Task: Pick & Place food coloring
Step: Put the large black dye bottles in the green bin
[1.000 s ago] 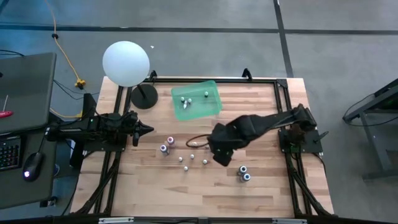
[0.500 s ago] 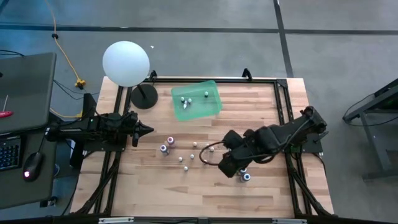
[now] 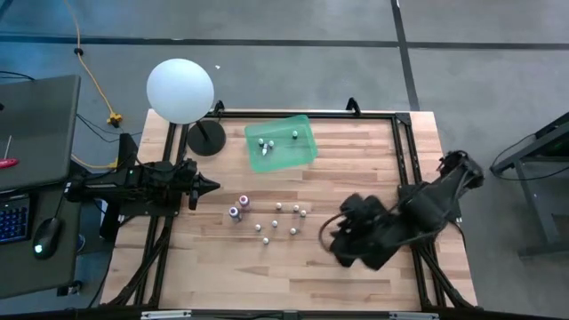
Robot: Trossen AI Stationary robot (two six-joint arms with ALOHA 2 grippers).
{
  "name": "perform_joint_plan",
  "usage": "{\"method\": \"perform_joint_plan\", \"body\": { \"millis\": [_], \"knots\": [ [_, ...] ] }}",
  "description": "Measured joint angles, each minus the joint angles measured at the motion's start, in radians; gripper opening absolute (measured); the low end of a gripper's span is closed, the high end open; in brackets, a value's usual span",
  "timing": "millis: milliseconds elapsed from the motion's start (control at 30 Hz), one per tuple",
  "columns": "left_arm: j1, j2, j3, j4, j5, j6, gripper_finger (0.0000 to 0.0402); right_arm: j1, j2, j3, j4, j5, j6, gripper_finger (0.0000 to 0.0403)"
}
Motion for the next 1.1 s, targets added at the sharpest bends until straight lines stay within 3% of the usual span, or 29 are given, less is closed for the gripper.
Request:
{"method": "perform_joint_plan", "body": {
  "millis": [100,200,367,633,767,900,1100],
  "knots": [
    [0.0,0.0,-0.002,0.018,0.0,-0.006,0.0,0.035,-0.013,-0.14,0.186,-0.012,-0.02,0.0148],
    [0.0,0.0,-0.003,0.047,0.0,-0.006,0.0,0.11,-0.062,-0.314,0.398,0.078,0.02,0.0145],
    [0.0,0.0,-0.004,0.06,0.0,-0.006,0.0,0.192,-0.115,-0.562,0.548,0.111,0.136,0.014],
    [0.0,0.0,-0.003,0.067,0.0,-0.007,0.0,0.196,-0.145,-0.764,0.549,0.093,0.143,0.014],
    [0.0,0.0,-0.002,0.088,0.0,-0.007,0.0,0.126,-0.178,-0.789,0.545,0.082,-0.016,0.014],
    [0.0,0.0,-0.001,0.087,-0.005,-0.006,0.0,0.033,-0.208,-0.788,0.502,-0.051,-0.096,0.014],
    [0.0,0.0,-0.001,0.074,-0.001,-0.002,0.0,-0.122,-0.278,-0.788,0.398,-0.324,0.016,0.014]
  ]
}}
